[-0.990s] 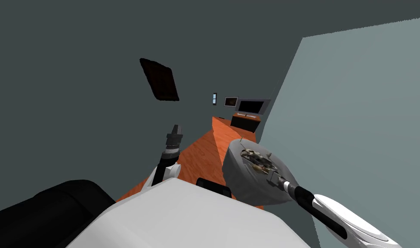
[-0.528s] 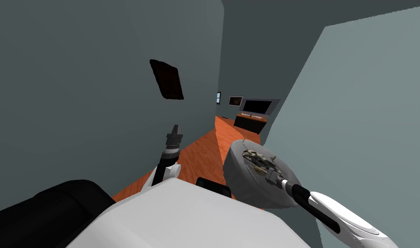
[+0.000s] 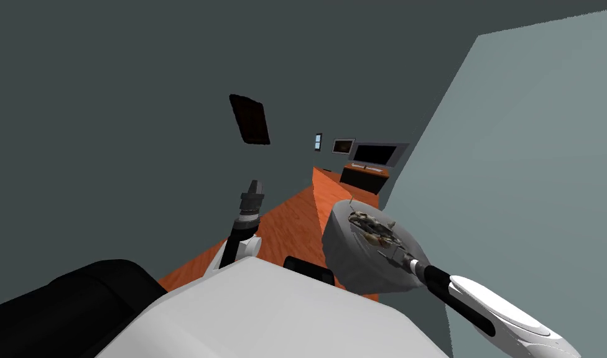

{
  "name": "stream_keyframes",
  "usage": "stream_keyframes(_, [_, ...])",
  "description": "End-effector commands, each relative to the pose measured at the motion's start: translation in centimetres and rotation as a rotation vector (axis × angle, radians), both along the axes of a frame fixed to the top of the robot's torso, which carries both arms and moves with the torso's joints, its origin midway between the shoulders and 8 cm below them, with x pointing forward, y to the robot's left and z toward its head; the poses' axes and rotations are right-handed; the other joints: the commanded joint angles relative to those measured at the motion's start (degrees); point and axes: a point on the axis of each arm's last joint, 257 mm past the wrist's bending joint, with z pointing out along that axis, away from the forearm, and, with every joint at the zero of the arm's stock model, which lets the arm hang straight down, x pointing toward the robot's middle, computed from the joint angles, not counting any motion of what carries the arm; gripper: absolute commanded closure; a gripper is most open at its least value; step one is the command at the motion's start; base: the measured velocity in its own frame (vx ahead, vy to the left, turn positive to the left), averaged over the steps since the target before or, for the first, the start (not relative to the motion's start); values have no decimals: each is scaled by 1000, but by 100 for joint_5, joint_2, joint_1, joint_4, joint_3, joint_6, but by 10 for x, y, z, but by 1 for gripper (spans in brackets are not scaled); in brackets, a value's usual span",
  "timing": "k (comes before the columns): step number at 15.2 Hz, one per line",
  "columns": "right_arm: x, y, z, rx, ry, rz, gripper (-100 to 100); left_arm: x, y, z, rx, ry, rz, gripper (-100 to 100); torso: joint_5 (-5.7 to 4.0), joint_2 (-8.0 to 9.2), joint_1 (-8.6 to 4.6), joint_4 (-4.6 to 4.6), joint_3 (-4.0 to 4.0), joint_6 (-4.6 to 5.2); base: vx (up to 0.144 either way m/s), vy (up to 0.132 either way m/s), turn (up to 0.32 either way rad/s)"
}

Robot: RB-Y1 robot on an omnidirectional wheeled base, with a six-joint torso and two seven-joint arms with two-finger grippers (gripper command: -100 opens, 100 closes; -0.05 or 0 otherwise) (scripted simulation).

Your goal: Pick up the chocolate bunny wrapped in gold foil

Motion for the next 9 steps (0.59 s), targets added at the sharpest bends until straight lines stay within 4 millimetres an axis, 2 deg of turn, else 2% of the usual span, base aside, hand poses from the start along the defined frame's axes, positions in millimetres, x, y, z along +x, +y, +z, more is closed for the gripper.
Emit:
stream_keyframes(1, [-6, -17, 5, -20, 17, -10, -100, 0, 0, 0, 0, 0, 0, 0, 0, 0, 0, 0, 0, 0, -9, -11, 84])
stream_keyframes(3, [-18, -28, 2, -9, 56, -25, -100, 0, 0, 0, 0, 0, 0, 0, 2, -16, -10, -1, -8, -3, 5, -42, 183])
stream_keyframes(6, [-31, -30, -3, 27, 101, -39, -100, 0, 0, 0, 0, 0, 0, 0, -4, -28, -34, -4, -15, -6, 7, -98, 227])
stream_keyframes(7, [-23, -29, 0, 8, 80, -33, -100, 0, 0, 0, 0, 0, 0, 0, -6, -27, -48, -4, -15, -7, -4, -97, 115])
stream_keyframes(8, [-24, -29, 0, 14, 84, -35, -100, 0, 0, 0, 0, 0, 0, 0, -8, -26, -44, -4, -14, -2, -1, -36, 11])
stream_keyframes(9, [-24, -29, 0, 14, 84, -35, 100, 0, 0, 0, 0, 0, 0, 0, -6, -27, -29, -4, -15, 0, 0, -16, 3])
